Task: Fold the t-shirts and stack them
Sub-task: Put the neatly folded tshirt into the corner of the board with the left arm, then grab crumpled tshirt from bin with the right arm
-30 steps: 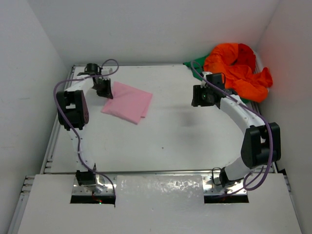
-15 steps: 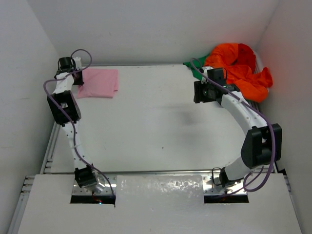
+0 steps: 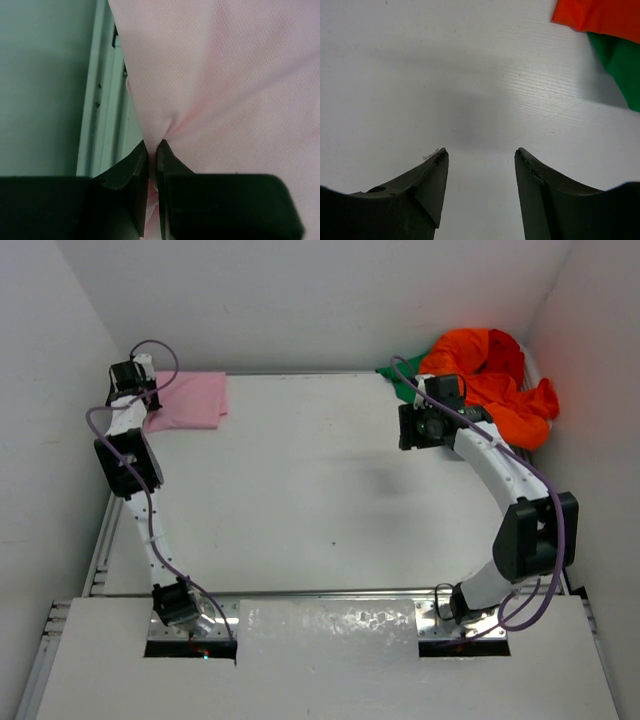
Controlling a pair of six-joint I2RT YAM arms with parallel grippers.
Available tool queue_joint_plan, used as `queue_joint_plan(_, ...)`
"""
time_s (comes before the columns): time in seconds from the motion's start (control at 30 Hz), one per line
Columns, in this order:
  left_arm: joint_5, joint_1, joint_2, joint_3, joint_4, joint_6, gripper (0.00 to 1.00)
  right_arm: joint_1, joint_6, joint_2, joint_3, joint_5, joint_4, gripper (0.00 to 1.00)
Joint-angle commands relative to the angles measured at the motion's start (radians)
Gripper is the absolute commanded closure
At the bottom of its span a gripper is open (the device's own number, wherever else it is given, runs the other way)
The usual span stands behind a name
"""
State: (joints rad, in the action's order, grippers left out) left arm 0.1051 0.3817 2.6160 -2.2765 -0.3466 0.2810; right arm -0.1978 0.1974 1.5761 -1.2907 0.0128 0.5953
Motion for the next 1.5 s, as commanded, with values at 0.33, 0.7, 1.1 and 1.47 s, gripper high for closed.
queue_joint_plan(0.33,-0.156,0.075,-0.097,-0.026,0.086,-0.108,0.27,0.012,0.022,0.025,-0.166,0.021,0.049,0.44)
queue_joint_plan(0.7,0.024,0.053,-0.276,0.060,-0.054,-0.045,0.27,0.299,0.115,0.324,-0.616,-0.077,0.136,0.82)
queue_joint_plan(1.1,0.067,-0.063,-0.336,0.123,-0.172,-0.040,0.21,0.446,0.093,0.542,-0.708,-0.280,0.160,0.38)
queue_joint_plan(1.47,0.091,-0.093,-0.404,0.213,-0.229,-0.006,0.21,0.446,0.083,0.489,-0.647,-0.335,0.110,1.00)
